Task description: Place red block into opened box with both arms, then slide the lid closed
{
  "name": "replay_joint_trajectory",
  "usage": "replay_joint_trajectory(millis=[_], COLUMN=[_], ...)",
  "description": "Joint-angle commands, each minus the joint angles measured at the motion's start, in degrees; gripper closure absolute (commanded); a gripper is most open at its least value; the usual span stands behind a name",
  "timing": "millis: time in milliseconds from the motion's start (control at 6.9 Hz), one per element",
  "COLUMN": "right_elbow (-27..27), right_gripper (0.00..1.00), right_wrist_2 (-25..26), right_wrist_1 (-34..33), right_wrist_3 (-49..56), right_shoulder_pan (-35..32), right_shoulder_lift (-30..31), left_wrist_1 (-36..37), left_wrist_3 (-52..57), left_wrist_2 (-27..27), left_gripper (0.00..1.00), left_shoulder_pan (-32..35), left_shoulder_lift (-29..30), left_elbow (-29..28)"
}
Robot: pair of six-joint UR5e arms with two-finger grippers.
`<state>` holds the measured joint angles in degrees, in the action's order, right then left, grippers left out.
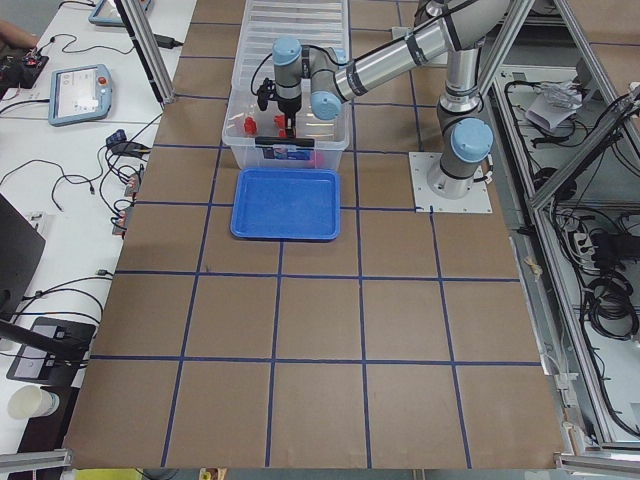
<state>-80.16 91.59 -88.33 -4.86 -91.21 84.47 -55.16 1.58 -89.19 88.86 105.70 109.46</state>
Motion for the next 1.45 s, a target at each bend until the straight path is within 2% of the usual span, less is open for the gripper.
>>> replay_joint_trajectory(millis=[0,145,434,724,1014,1303], right_elbow=[0.00,0.00,0.09,0.00,-0.26,-2.36], right_gripper=[0.00,0.00,0.00,0.00,0.00,0.00], right_wrist_2=[-0.01,-0.10,0.51,-0.09,0.16,0.86], right_wrist_1=[0.09,0.35,-0.17,0.08,0.97,0.70], right_wrist_3=[0.03,0.03,0.72,10.09,23.34,26.99], right_shoulder_pan=[0.67,1.20,2.08,10.73,20.67,25.28], right_shoulder_lift=[0.00,0.08,0.00,0.08,-0.44,-0.62], left_wrist_1=[0.75,1.62,1.90,-3.86,-15.97,-29.16], left_wrist_3=[-0.09,0.52,0.35,-0.26,-0.35,-0.35], left_wrist_2=[-0.28,-0.54,-1.42,-1.42,-1.25,-1.51], left_gripper=[0.54,0.31,0.00,0.00,0.00,0.00], left_shoulder_pan=[0.00,0.00,0.09,0.44,0.44,0.53], left_shoulder_lift=[1.26,1.26,-0.93,-3.30,-5.67,-7.69], left_elbow=[0.05,-0.30,-1.44,-6.51,-14.23,-21.54])
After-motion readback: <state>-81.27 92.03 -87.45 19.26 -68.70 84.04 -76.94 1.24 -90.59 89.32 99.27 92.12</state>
